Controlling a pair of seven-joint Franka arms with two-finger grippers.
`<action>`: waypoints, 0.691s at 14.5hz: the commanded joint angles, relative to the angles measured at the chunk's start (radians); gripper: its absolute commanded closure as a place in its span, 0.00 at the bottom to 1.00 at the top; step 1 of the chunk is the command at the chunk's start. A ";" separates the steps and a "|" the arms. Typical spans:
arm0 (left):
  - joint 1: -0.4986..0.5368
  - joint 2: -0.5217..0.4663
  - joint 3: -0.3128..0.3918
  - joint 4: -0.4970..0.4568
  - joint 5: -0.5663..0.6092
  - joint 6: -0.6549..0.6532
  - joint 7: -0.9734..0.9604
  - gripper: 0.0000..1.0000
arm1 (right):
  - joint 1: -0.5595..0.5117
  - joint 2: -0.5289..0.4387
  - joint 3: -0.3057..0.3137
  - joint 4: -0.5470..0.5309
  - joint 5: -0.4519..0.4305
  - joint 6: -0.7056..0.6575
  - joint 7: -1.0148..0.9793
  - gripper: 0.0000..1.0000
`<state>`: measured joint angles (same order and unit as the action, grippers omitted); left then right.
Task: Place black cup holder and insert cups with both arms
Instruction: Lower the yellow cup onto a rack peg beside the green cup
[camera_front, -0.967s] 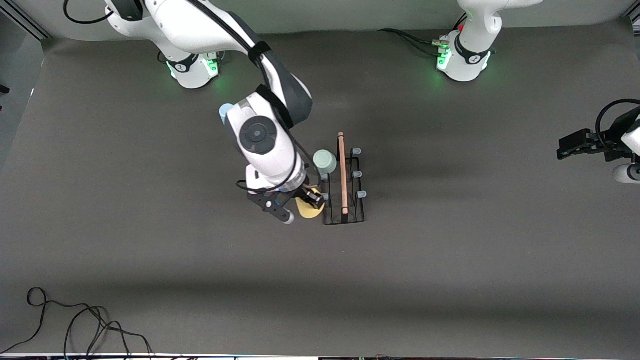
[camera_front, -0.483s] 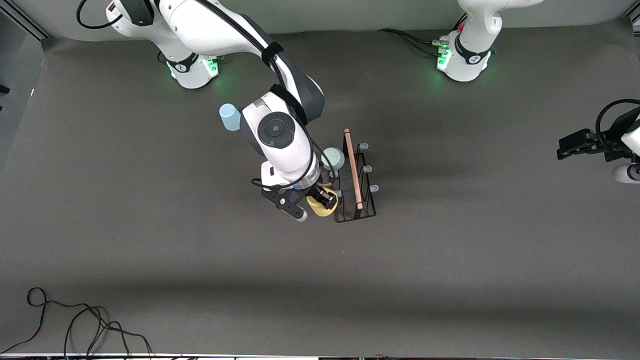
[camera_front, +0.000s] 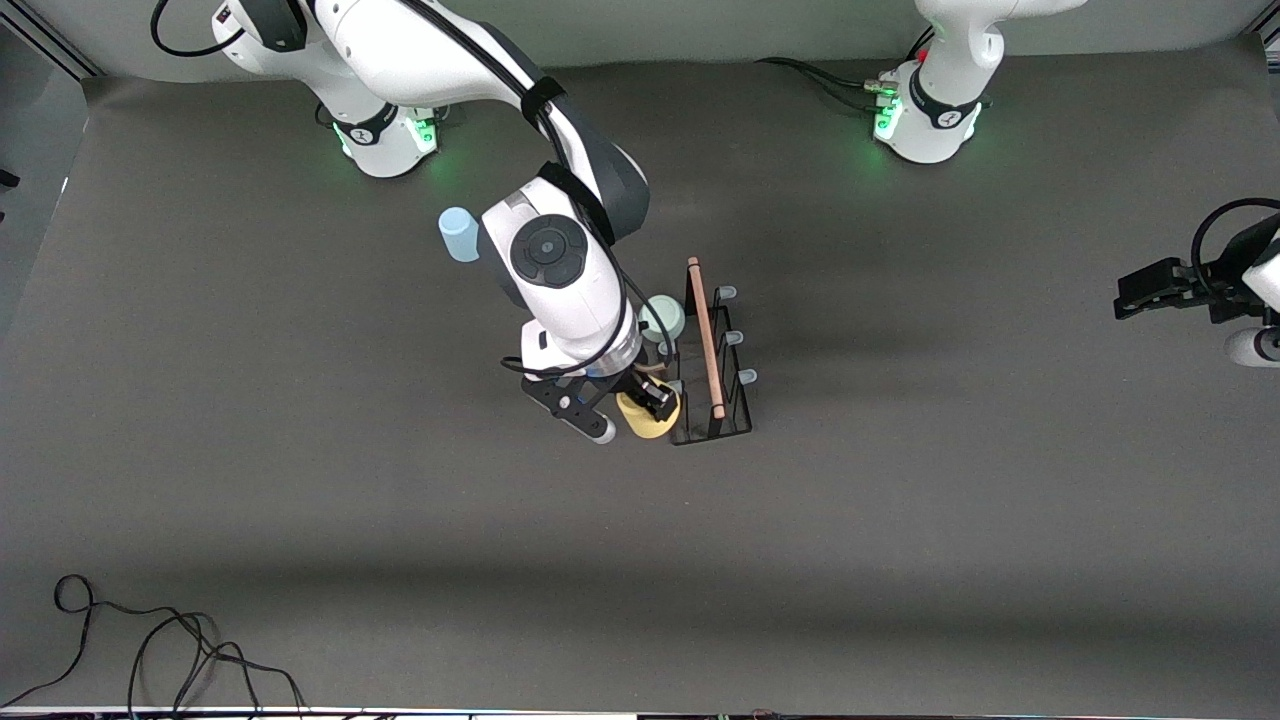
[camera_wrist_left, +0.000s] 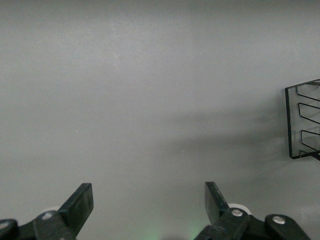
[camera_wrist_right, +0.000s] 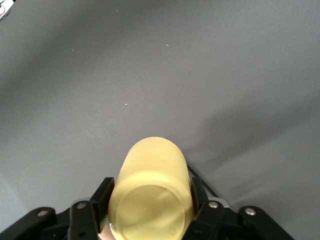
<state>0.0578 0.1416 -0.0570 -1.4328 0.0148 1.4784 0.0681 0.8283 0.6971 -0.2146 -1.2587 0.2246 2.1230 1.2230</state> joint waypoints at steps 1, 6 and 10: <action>0.000 -0.007 0.002 -0.005 -0.003 -0.004 -0.001 0.01 | 0.026 0.033 -0.003 0.028 -0.014 0.005 0.050 0.86; 0.000 -0.007 0.002 -0.005 -0.003 -0.003 -0.001 0.01 | 0.058 0.064 -0.008 0.024 -0.016 0.031 0.052 0.86; 0.002 -0.005 0.002 -0.005 -0.003 -0.001 0.001 0.01 | 0.057 0.070 -0.009 0.025 -0.014 0.031 0.050 0.14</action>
<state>0.0580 0.1417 -0.0569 -1.4328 0.0148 1.4784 0.0681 0.8799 0.7557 -0.2145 -1.2587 0.2245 2.1524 1.2468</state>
